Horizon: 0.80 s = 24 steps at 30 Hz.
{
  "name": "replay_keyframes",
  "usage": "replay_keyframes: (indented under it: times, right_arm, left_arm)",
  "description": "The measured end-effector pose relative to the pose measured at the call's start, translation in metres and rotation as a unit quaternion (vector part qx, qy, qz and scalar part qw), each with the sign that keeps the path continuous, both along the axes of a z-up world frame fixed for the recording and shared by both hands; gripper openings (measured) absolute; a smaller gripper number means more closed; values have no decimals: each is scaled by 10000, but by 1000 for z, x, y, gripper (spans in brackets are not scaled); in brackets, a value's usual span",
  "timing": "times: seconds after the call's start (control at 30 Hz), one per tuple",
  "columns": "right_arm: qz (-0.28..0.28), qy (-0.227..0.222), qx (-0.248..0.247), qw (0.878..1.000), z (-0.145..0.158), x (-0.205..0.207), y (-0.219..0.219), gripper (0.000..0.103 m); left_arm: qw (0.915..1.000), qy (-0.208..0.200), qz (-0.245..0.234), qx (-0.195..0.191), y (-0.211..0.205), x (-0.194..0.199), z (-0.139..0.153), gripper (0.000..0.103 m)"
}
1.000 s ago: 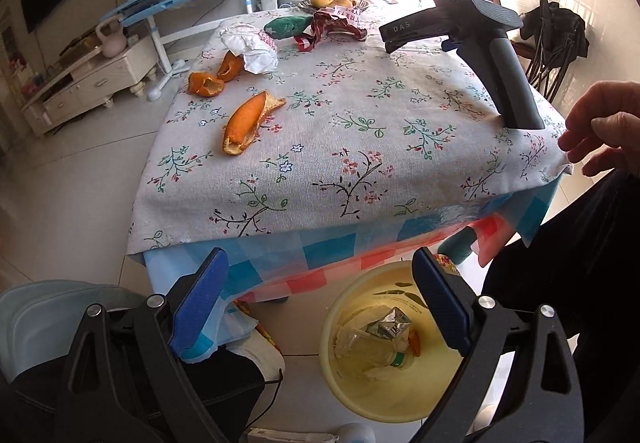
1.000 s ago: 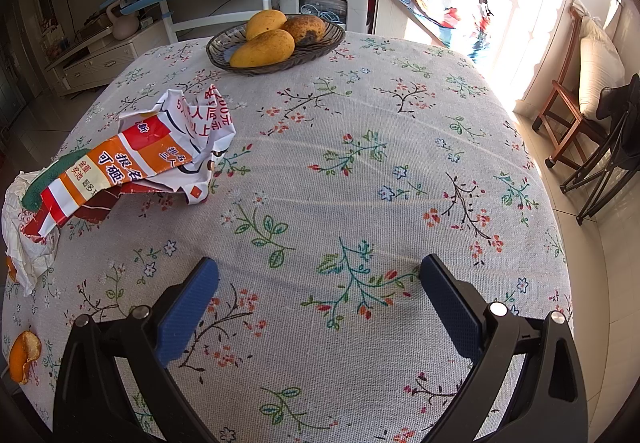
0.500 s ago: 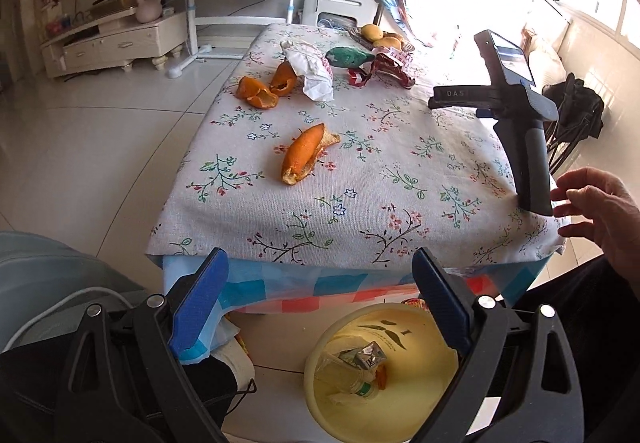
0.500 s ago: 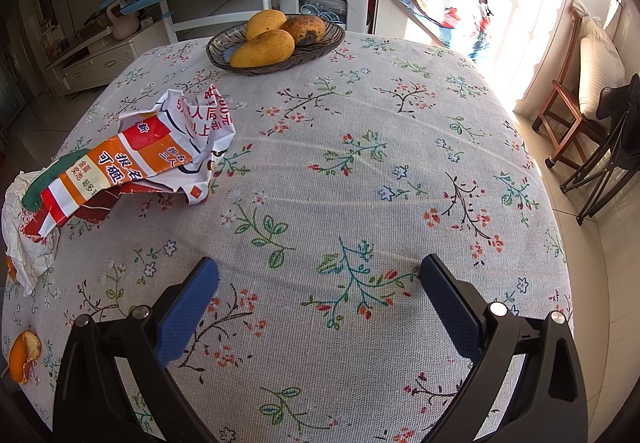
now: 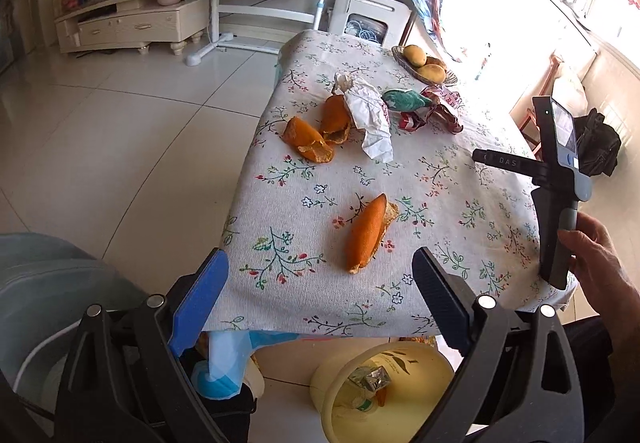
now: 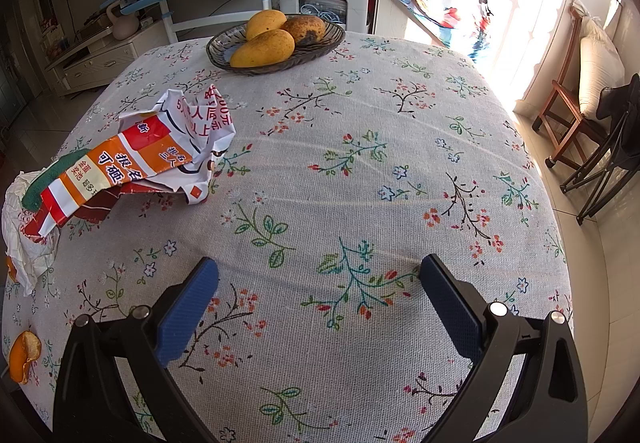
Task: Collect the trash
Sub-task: 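Move both open tools back over the orange peels and white bag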
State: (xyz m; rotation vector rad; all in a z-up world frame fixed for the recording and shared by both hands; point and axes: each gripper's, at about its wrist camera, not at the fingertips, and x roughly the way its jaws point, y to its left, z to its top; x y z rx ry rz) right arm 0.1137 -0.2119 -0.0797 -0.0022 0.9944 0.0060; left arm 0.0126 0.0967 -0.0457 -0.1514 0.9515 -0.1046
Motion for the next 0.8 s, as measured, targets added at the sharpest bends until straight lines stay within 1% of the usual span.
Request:
replay_keyframes:
  times: [0.07, 0.13, 0.27, 0.5, 0.57, 0.67, 0.73, 0.8]
  right_arm:
    - [0, 0, -1, 10000, 0, 0, 0, 96]
    - [-1, -1, -3, 10000, 0, 1, 0, 96]
    - [-1, -2, -1, 10000, 0, 0, 0, 96]
    - [-30, 40, 26, 10000, 1, -4, 1, 96]
    - [147, 138, 17, 9998, 1, -6, 3, 96]
    - [410, 389, 59, 9984, 3, -11, 8, 96]
    - [667, 515, 235, 9962, 6, -18, 14, 96]
    - [954, 533, 546, 9925, 10, -28, 23, 96]
  left_arm:
    - [9996, 51, -187, 182, -6, 11, -1, 90]
    - [9992, 95, -300, 261, -11, 21, -4, 90]
    - [9986, 183, -306, 394, -16, 35, -13, 90]
    - [9996, 286, 82, -13, -1, 41, -24, 90]
    - [9995, 274, 136, -119, 3, 41, -25, 90]
    - [9996, 233, 128, -113, 0, 42, -26, 90]
    - [9996, 236, 128, -117, -2, 43, -27, 90]
    - [9995, 274, 99, -128, -5, 45, -29, 90]
